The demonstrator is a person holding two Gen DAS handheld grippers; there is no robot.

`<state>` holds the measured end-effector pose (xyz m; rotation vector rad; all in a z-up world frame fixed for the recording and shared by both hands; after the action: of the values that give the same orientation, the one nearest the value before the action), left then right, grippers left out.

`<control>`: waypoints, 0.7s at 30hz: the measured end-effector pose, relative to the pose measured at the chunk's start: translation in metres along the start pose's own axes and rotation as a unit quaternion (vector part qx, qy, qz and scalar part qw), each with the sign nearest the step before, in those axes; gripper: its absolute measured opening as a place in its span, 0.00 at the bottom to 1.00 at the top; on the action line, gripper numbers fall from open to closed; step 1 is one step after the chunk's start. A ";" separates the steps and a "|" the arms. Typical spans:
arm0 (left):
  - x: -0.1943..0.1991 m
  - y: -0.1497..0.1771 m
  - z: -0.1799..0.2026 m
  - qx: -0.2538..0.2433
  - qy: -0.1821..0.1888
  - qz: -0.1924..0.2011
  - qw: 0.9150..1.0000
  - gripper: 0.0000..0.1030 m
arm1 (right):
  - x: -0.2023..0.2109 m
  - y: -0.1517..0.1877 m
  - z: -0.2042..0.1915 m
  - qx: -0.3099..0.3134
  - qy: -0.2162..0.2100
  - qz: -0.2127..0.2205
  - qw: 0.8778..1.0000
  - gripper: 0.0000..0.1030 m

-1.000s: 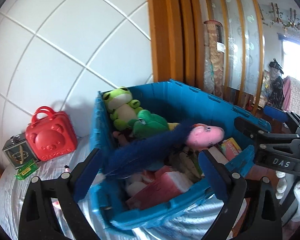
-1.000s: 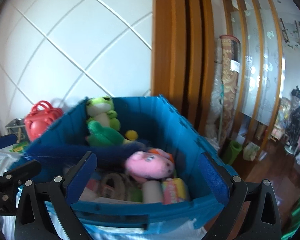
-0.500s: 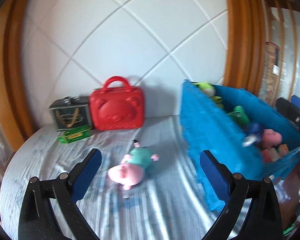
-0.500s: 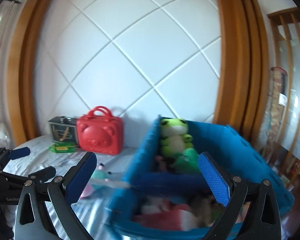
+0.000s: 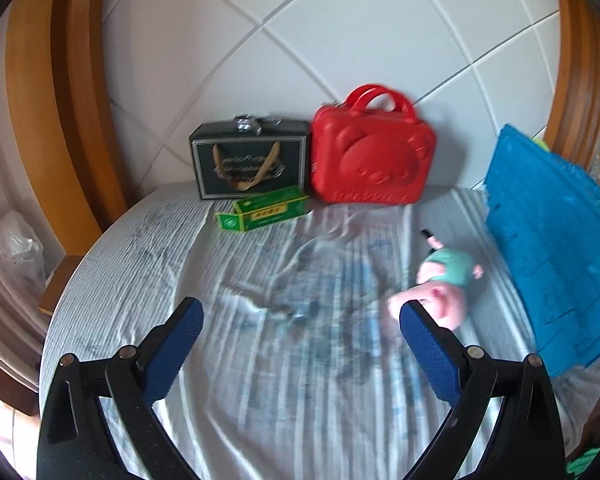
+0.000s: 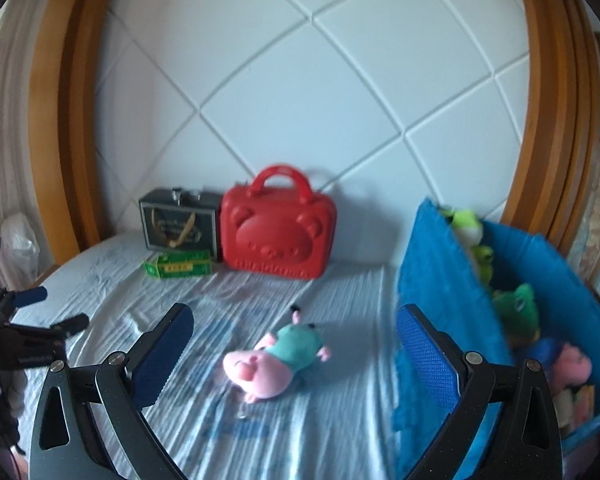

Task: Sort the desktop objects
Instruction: 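Grasp the green medicine box with the left tool while the right tool grasps the pink pig plush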

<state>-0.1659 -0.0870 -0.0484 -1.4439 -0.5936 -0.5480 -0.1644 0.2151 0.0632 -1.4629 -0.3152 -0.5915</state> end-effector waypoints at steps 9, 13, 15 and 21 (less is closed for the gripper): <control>-0.133 -0.039 -0.108 -0.053 0.005 -0.092 0.994 0.97 | -0.136 0.041 0.029 -0.139 0.048 -0.167 0.975 1.00; -0.208 -0.060 -0.128 -0.099 -0.007 -0.126 0.987 0.97 | -0.184 0.062 0.059 -0.303 0.154 -0.208 0.917 1.00; -0.245 -0.071 -0.128 -0.110 0.010 -0.140 0.984 0.97 | -0.210 0.072 0.072 -0.328 0.158 -0.228 0.903 1.00; -0.348 -0.101 -0.107 -0.159 0.032 -0.172 0.972 0.97 | -0.273 0.093 0.099 -0.376 0.178 -0.286 0.863 1.00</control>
<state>-0.4864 -0.2023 -0.2106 -1.6250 -0.7360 -0.9962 -0.3222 0.3627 -0.1523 -1.9586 -0.2286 -1.5822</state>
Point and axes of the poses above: each gripper's, at about its wrist camera, not at the fingertips, and x roughly against the way its jaws point, z to its right, y to its underside, the point moved 6 cm from there along -x, roughly the way its jaws point
